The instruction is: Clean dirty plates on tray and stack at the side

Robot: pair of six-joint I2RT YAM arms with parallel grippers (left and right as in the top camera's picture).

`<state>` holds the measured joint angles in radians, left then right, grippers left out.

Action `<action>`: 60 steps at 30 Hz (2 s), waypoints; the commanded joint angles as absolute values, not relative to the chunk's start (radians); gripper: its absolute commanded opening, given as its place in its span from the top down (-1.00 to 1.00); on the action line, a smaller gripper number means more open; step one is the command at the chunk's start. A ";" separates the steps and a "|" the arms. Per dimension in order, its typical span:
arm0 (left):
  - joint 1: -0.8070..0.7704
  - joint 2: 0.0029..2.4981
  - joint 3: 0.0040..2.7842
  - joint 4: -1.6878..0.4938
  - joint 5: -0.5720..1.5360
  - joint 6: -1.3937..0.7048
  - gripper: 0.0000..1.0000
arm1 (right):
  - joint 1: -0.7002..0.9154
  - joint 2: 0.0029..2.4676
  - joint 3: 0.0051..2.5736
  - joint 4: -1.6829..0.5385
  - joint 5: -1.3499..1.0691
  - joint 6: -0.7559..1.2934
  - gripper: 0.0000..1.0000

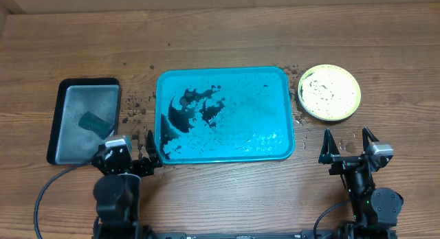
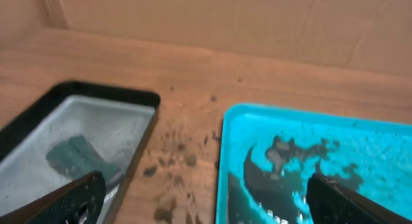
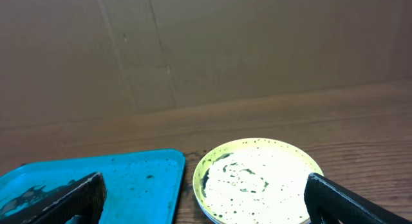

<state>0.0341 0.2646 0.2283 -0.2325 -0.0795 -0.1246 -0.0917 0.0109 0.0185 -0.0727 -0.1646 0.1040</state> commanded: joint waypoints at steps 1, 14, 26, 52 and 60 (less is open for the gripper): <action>0.033 0.172 0.192 -0.175 -0.077 -0.075 -1.00 | -0.096 0.003 0.008 -0.069 -0.154 0.100 -1.00; 0.103 0.003 0.005 0.086 0.018 -0.010 -0.99 | -0.096 0.003 0.008 -0.069 -0.154 0.100 -1.00; 0.102 0.003 0.005 -0.077 -0.010 0.023 -1.00 | -0.096 0.003 0.008 -0.069 -0.154 0.100 -1.00; 0.102 0.004 0.005 -0.077 -0.010 0.023 -1.00 | -0.096 0.003 0.008 -0.069 -0.154 0.100 -1.00; 0.102 0.004 0.005 -0.077 -0.010 0.023 -0.99 | -0.096 0.003 0.008 -0.069 -0.154 0.100 -1.00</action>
<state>0.0940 0.0139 0.0086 -0.0788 -0.0116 0.0036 -0.0917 0.0109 0.0185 -0.0723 -0.1646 0.1040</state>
